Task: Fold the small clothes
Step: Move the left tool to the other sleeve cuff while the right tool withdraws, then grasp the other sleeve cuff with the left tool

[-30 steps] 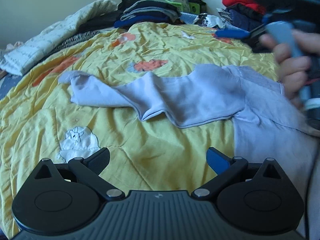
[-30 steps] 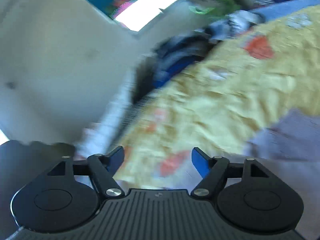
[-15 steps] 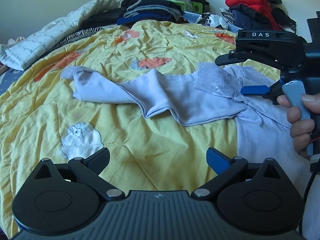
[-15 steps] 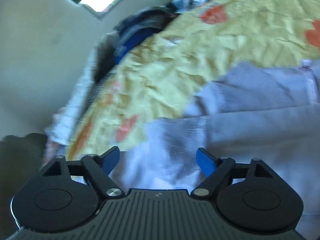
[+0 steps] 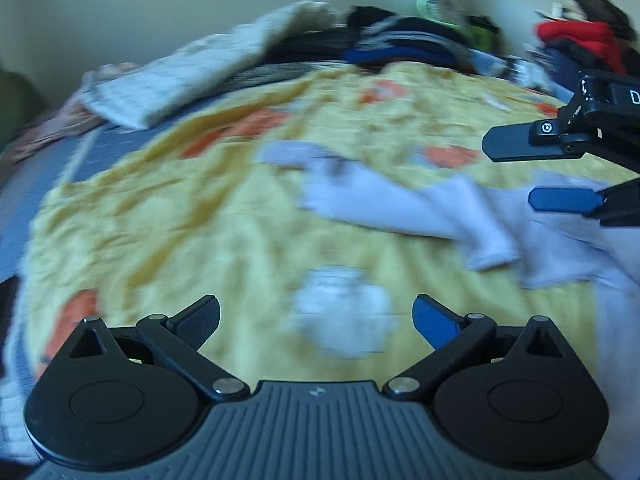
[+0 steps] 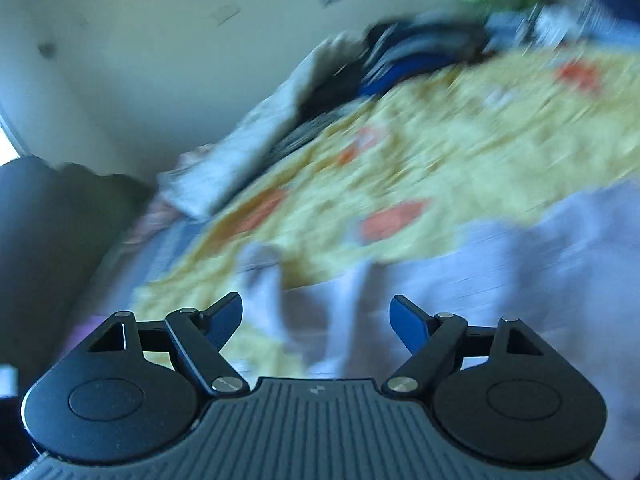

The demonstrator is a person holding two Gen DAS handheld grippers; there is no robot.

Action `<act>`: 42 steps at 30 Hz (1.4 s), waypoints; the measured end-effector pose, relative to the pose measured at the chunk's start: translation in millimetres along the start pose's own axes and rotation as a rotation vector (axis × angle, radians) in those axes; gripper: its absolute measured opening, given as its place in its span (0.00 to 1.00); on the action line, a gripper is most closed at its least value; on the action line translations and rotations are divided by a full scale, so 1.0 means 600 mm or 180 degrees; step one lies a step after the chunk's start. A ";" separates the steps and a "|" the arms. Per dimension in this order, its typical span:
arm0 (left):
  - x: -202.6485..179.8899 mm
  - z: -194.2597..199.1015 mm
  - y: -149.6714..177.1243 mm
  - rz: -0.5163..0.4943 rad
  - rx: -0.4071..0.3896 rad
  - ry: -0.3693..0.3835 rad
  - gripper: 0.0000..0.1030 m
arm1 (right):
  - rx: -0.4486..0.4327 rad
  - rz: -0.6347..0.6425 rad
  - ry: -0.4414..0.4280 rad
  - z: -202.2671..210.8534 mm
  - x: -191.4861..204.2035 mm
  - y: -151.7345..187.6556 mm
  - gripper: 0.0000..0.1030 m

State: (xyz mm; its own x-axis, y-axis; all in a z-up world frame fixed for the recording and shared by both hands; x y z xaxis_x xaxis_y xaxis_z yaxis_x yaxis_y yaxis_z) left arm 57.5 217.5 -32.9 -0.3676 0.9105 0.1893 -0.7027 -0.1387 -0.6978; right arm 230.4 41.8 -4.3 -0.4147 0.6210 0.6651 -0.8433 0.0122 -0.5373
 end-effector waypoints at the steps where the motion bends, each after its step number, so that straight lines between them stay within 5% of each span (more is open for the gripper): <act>1: 0.018 -0.001 0.004 0.0042 0.0026 -0.0088 1.00 | 0.0101 -0.0057 -0.0097 -0.022 0.008 0.002 0.81; 6: 0.058 0.003 0.028 0.0139 0.0126 -0.0253 1.00 | 0.0390 -0.0339 0.0080 -0.151 0.036 -0.003 0.80; 8: 0.059 0.004 0.036 0.0129 0.0154 -0.0257 1.00 | 0.0590 -0.0512 -0.0055 -0.186 0.052 0.001 0.79; 10: 0.056 0.006 0.042 0.0095 0.0170 -0.0249 1.00 | 0.0875 -0.0570 -0.0388 -0.210 0.097 0.007 0.79; 12: 0.052 0.004 0.042 0.0066 0.0189 -0.0236 1.00 | 0.1049 -0.0329 -0.1068 -0.196 0.163 0.017 0.82; 15: 0.047 0.001 0.042 0.0110 0.0181 -0.0211 1.00 | 0.0838 -0.0043 -0.1466 -0.143 0.209 0.008 0.85; 20: 0.056 0.002 0.038 0.0386 0.0139 0.0017 1.00 | 0.0268 -0.0141 -0.0860 -0.077 0.160 -0.018 0.84; 25: 0.074 0.004 0.039 0.0791 0.0159 0.0266 1.00 | -0.0271 0.0128 -0.0148 0.008 0.109 0.025 0.84; 33: 0.105 0.011 0.064 0.1493 0.0364 0.0749 1.00 | -0.0357 -0.0129 0.0240 0.067 0.018 0.089 0.84; 38: 0.152 0.010 0.111 0.2626 0.0391 0.1292 1.00 | -0.0367 0.0685 0.0571 0.054 0.051 0.119 0.86; 42: 0.129 0.006 0.101 0.2794 0.0368 0.1617 1.00 | -0.0316 0.0731 0.0512 0.048 0.067 0.132 0.86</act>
State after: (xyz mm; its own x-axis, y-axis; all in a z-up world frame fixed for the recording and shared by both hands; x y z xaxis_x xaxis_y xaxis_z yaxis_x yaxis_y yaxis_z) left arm -15.7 277.9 -57.8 -0.4982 0.5234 -0.6913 -0.3741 -0.8490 -0.3732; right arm 136.9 45.0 -5.1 -0.5247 0.7325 0.4337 -0.6928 -0.0714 -0.7176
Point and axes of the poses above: each gripper's, at about its wrist camera, not at the fingertips, and z roughly against the way its jaws point, x to its left, y to its underside, the point moved 3 cm from there along -z, roughly the way its jaws point, and after that the axes turned 10 degrees about -z, right-handed, at the moved point
